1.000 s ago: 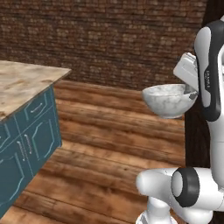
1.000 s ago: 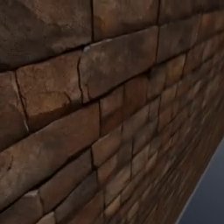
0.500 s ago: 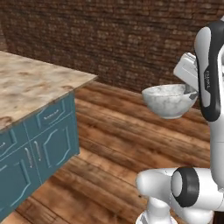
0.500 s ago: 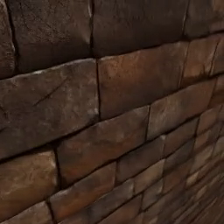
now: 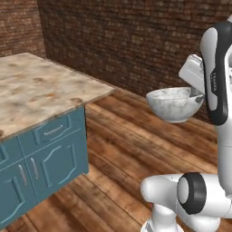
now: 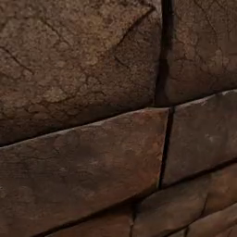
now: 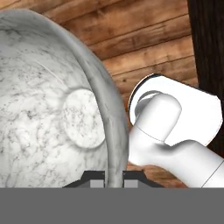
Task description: Pick up the bowls from the cabinet and place each bowl in front of a stool on the dining counter.
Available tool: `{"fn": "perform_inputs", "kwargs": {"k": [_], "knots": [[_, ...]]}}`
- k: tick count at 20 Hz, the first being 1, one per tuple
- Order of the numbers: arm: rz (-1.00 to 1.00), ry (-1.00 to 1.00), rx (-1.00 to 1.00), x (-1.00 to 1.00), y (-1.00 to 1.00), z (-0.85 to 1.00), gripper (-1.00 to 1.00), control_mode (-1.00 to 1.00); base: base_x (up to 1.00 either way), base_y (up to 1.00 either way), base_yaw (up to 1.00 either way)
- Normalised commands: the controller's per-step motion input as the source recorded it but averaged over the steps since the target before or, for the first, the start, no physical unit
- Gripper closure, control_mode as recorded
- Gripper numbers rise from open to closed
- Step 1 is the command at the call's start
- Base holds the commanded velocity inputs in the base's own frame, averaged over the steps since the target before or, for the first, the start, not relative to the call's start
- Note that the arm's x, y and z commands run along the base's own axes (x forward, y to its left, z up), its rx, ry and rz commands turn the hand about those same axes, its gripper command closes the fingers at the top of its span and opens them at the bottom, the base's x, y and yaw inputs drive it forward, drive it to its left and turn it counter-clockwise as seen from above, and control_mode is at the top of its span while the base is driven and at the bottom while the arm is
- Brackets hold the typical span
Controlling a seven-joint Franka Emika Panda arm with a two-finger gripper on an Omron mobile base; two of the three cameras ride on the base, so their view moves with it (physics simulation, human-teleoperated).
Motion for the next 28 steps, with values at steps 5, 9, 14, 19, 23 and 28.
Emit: {"fn": "perform_inputs", "kwargs": {"k": [5,9,14,19,23,28], "knots": [[0.00,0.00,0.00,0.00,0.00,0.00,1.00,1.00,1.00,-0.75,0.33],[0.00,0.00,0.00,0.00,0.00,0.00,1.00,1.00,1.00,-0.75,0.33],[0.00,0.00,0.00,0.00,0.00,0.00,1.00,1.00,1.00,-0.84,0.30],[0.00,0.00,0.00,0.00,0.00,0.00,1.00,1.00,1.00,-0.88,0.30],[0.00,0.00,0.00,0.00,0.00,0.00,1.00,1.00,1.00,-0.83,0.31],[0.00,0.00,0.00,0.00,0.00,0.00,1.00,1.00,1.00,-0.76,0.34]]}}
